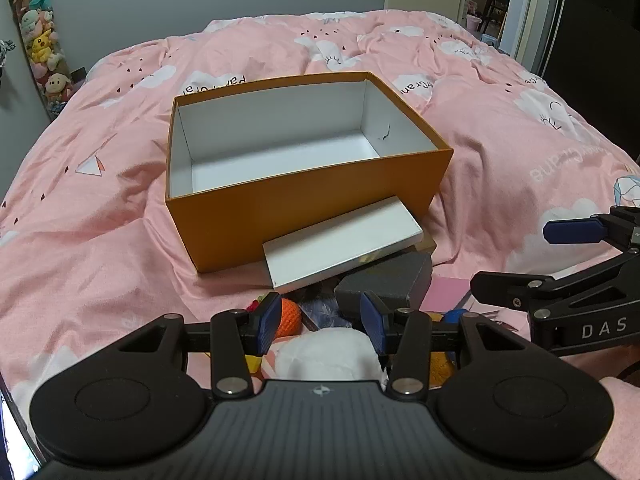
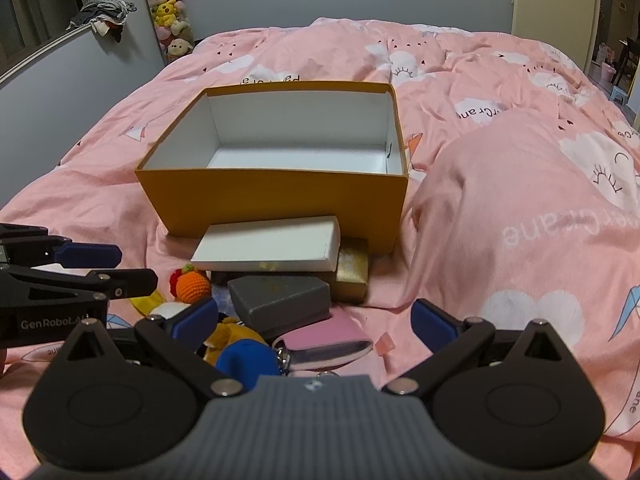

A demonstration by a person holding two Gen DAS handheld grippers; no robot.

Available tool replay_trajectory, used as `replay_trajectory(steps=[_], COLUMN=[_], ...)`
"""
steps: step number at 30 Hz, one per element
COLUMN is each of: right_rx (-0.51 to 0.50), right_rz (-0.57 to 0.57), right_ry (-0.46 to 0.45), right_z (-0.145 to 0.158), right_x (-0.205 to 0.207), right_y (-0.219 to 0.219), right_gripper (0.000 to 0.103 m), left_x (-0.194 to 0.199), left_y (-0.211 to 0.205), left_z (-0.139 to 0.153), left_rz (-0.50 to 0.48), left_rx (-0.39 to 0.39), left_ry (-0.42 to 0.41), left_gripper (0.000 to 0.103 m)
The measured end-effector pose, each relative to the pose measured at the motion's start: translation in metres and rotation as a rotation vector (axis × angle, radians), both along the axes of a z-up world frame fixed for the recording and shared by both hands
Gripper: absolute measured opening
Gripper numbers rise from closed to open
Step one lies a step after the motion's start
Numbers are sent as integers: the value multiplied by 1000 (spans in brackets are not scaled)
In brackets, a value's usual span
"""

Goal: Organize objects
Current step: 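Move both tools toward the white box and gold box beside the orange box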

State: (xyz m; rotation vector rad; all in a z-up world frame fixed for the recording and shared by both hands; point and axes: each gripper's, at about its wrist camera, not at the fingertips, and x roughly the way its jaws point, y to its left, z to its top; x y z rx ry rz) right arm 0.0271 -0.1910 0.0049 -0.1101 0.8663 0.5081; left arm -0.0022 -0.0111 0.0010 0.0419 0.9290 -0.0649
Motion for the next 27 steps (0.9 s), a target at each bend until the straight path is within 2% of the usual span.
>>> replay_trajectory(steps=[13,23,27], right_rx=[0,-9,-26], right_rz=[3,46,72], right_ry=[6,9,-7], right_z=[-2,-3,-2], right_x=[1,12,24], right_y=[0,4,9], right_gripper=[102,102,90], left_x=[1,17,32], left_y=[1,-2,-3], left_z=[-2,-8,-14], left_rz=[-3,-66,-69], left_rx=[-9,-17,4], left_ry=[13,29,25], left_gripper=[54,54,48])
